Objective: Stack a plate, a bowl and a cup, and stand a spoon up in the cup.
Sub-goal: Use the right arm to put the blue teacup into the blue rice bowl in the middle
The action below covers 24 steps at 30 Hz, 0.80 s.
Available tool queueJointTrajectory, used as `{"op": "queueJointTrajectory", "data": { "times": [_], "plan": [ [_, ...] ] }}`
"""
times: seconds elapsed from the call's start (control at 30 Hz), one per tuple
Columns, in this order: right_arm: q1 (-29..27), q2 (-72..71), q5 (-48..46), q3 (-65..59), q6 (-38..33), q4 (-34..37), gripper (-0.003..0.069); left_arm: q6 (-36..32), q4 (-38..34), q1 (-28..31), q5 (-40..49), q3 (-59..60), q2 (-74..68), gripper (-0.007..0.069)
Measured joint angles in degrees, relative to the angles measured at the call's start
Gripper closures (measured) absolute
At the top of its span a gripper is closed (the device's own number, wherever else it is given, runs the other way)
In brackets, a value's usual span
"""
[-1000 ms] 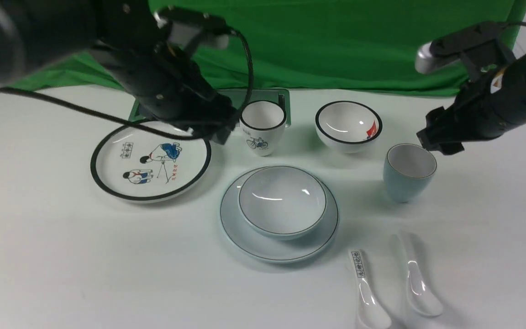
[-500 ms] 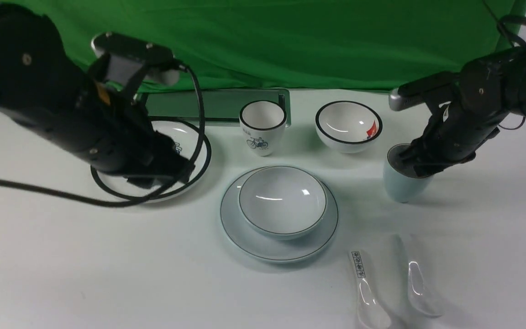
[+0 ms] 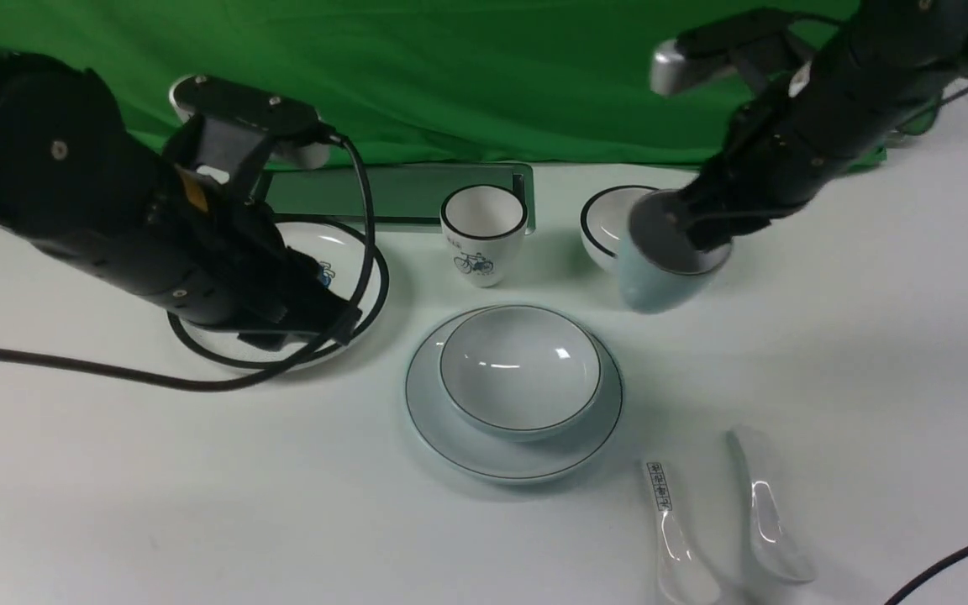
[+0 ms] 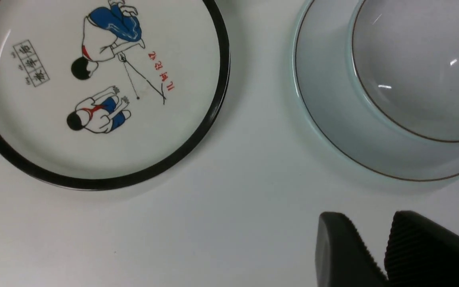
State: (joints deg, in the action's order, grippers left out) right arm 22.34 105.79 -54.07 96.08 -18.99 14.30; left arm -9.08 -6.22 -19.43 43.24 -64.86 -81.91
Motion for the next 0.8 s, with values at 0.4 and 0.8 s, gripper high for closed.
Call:
{"op": "queueJointTrajectory", "data": {
  "times": [0.4, 0.8],
  "plan": [
    [7.54, 10.24, 5.83, 0.05, -0.77, 2.1, 0.0576, 0.0, 0.27, 0.0, 1.27, 0.06, 0.0, 0.048],
    [7.67, 12.13, 4.07, 2.38, 1.98, 1.03, 0.0375, 0.0, 0.32, 0.0, 1.27, 0.06, 0.0, 0.0472]
  ]
}}
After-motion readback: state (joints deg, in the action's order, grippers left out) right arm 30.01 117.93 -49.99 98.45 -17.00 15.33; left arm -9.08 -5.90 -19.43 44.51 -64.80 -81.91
